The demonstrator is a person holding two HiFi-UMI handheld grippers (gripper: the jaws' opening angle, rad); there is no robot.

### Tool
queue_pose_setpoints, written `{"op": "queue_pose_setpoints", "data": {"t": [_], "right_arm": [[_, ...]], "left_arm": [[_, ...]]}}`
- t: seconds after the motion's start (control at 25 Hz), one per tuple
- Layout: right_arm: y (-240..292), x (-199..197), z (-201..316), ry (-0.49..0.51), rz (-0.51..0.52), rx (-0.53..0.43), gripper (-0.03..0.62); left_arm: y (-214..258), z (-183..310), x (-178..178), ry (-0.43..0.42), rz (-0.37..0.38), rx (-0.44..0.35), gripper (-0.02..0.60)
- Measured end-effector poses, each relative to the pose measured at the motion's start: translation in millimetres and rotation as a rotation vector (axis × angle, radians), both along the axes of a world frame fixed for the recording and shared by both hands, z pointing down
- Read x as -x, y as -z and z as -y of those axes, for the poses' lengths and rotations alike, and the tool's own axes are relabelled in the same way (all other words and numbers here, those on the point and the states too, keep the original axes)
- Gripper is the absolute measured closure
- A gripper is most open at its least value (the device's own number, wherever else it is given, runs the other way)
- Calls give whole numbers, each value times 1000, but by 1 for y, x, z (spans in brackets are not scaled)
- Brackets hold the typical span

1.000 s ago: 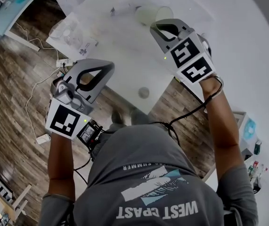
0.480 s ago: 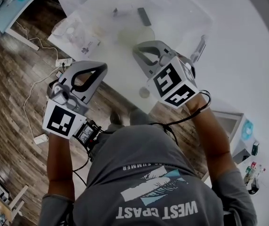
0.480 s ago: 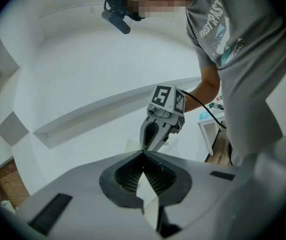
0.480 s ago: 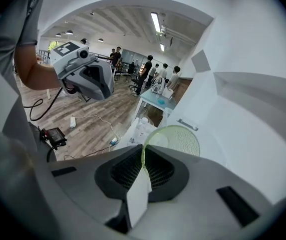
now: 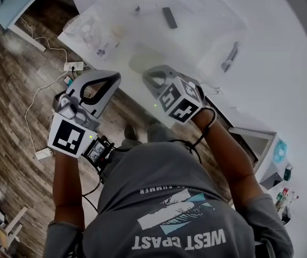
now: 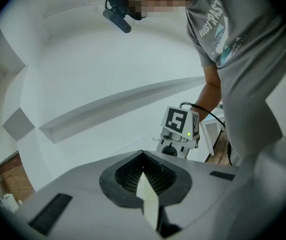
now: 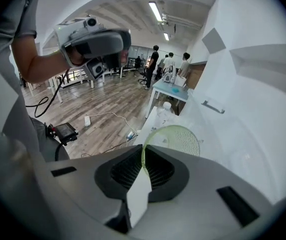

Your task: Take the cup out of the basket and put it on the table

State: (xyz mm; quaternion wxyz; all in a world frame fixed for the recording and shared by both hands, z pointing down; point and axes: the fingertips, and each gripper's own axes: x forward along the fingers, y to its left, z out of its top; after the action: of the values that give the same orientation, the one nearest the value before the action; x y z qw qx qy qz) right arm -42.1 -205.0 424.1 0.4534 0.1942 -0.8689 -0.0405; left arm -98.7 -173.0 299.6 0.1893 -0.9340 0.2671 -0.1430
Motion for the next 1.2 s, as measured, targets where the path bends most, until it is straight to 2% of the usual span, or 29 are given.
{"op": "queue_pose_setpoints", "data": {"t": [0.4, 0.72, 1.2], "right_arm": [[-91, -4, -8, -2, -93, 148, 565], [-136, -9, -8, 6, -160, 226, 565], [-191, -29, -15, 56, -370, 317, 565]], "left_arm": [[-10, -7, 8, 27, 0, 30, 574], [-17, -8, 12, 59, -2, 57, 574], [-26, -9, 13, 98, -18, 80, 574]]}}
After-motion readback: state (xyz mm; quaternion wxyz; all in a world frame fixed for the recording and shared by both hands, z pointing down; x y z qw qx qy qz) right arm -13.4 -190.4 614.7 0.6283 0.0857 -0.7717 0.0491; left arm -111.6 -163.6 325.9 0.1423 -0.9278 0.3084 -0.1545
